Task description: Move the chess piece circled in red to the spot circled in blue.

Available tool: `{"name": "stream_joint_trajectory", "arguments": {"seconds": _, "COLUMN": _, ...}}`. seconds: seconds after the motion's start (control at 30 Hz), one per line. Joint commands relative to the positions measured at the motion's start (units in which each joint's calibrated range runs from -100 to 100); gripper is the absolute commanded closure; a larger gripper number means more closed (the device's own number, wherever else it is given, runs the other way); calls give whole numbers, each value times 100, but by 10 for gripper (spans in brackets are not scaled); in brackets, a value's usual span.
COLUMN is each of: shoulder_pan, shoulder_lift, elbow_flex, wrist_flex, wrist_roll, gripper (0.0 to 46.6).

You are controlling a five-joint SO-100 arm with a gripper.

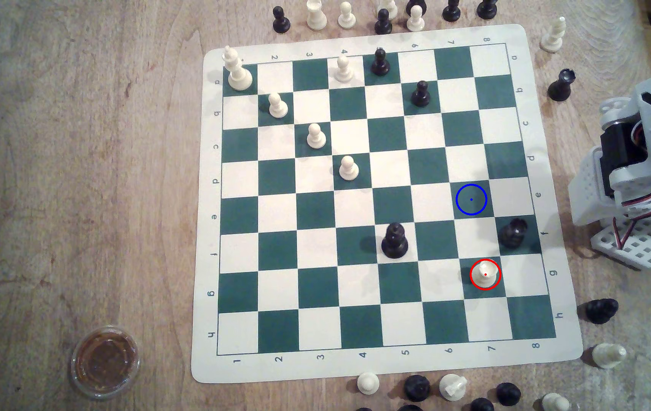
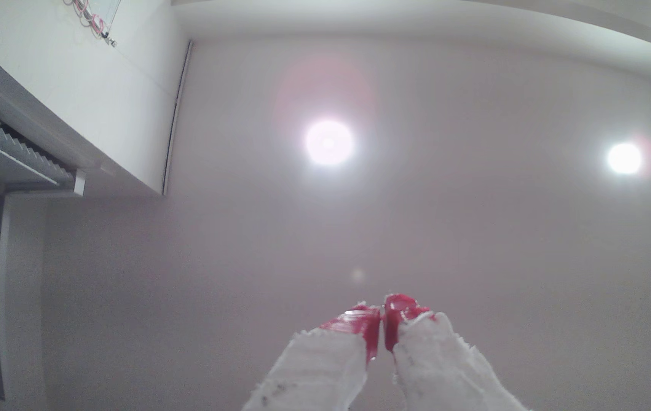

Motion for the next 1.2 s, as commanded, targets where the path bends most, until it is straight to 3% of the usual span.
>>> {"name": "stream_joint_trajectory", "arguments": {"seconds": 0.0, "shoulder_pan": 32, "shoulder_lift": 22, "elbow_flex": 117, "wrist_flex": 3, "wrist_roll": 15, "gripper": 464}}
{"name": "stream_joint_trajectory", "arguments": {"seconds": 0.3, "shoulder_pan": 79, "shoulder_lift": 22, "elbow_flex": 81, "wrist_flex": 2902, "wrist_roll": 15, "gripper": 464}}
{"name": "stream_joint_trajectory", "arguments": {"seconds": 0.47, "shoulder_pan": 353, "shoulder_lift": 22, "elbow_flex": -581, "wrist_flex": 6457, "wrist_roll": -24, "gripper": 464}}
{"name": "stream_joint_trajectory", "arguments": {"seconds": 0.7, "shoulder_pan": 313, "shoulder_lift": 22, "elbow_flex": -1868, "wrist_flex": 8463, "wrist_roll": -29, "gripper": 464}}
{"name": "stream_joint_trajectory", "arguments": {"seconds": 0.9, "shoulder_pan": 220, "shoulder_lift": 31, "elbow_flex": -2231, "wrist_flex": 10314, "wrist_roll": -39, "gripper": 449}}
{"name": "stream_joint_trajectory", "arguments": {"seconds": 1.03, "shoulder_pan": -7, "shoulder_lift": 31, "elbow_flex": -2539, "wrist_flex": 11150, "wrist_roll": -39, "gripper": 464}}
{"name": "stream_joint_trajectory", "arguments": {"seconds": 1.17, "shoulder_pan": -570, "shoulder_lift": 31, "elbow_flex": -3074, "wrist_flex": 13050, "wrist_roll": 391, "gripper": 464}}
